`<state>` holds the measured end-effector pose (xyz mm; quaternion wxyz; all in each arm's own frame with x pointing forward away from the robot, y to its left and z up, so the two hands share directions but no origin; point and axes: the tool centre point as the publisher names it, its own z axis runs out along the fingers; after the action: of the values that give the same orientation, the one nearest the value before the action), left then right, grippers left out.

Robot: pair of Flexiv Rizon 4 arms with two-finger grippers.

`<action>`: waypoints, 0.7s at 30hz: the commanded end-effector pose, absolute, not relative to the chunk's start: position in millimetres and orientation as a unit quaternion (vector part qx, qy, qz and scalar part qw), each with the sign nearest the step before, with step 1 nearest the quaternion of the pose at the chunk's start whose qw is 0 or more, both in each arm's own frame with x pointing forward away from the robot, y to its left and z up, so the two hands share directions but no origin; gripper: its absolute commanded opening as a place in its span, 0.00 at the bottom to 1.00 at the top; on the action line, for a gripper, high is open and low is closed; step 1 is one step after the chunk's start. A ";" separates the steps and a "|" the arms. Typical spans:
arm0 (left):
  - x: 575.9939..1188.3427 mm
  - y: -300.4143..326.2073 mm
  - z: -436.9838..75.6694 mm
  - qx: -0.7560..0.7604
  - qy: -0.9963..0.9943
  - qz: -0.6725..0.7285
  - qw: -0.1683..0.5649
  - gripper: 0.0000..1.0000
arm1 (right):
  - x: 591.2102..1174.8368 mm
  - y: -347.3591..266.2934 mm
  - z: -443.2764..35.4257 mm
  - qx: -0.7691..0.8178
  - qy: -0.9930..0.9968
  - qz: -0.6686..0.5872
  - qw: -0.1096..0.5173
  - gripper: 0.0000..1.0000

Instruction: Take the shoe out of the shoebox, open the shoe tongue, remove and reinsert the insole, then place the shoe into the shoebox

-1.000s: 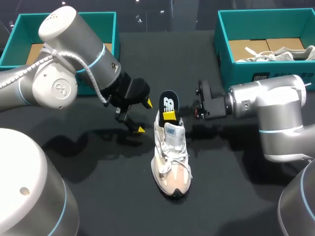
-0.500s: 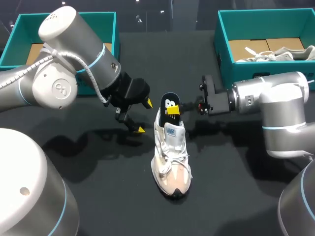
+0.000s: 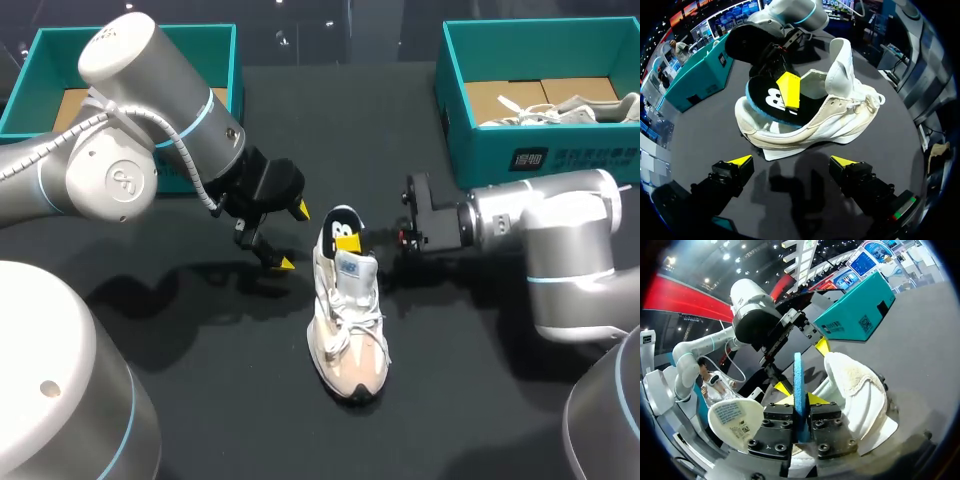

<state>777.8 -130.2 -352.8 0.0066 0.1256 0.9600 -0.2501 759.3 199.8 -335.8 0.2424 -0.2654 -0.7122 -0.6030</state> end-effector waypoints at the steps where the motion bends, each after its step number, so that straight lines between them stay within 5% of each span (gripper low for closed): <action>1: 777.7 -130.4 -353.5 0.126 0.960 -0.250 0.007 1.00 | 753.9 202.1 -327.4 -0.266 -0.720 -0.602 0.221 0.30; 13: 777.7 -130.4 -353.5 0.126 0.960 -0.250 0.007 1.00 | 776.1 199.9 -310.6 -0.240 -0.727 -0.618 0.178 0.19; 15: 777.7 -130.4 -353.5 0.126 0.960 -0.250 0.007 1.00 | 780.8 198.6 -312.8 -0.241 -0.724 -0.621 0.180 0.12; 16: 777.7 -130.4 -353.5 0.126 0.960 -0.250 0.007 1.00 | 783.0 197.9 -314.9 -0.244 -0.722 -0.621 0.182 0.00; 21: 777.7 -130.4 -353.5 0.126 0.960 -0.250 0.007 1.00 | 784.6 197.7 -330.0 -0.268 -0.716 -0.613 0.199 0.00</action>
<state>777.8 -130.2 -352.8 0.0066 0.1256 0.9600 -0.2501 783.1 193.0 -321.5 0.1918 -0.2687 -0.7162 -0.6149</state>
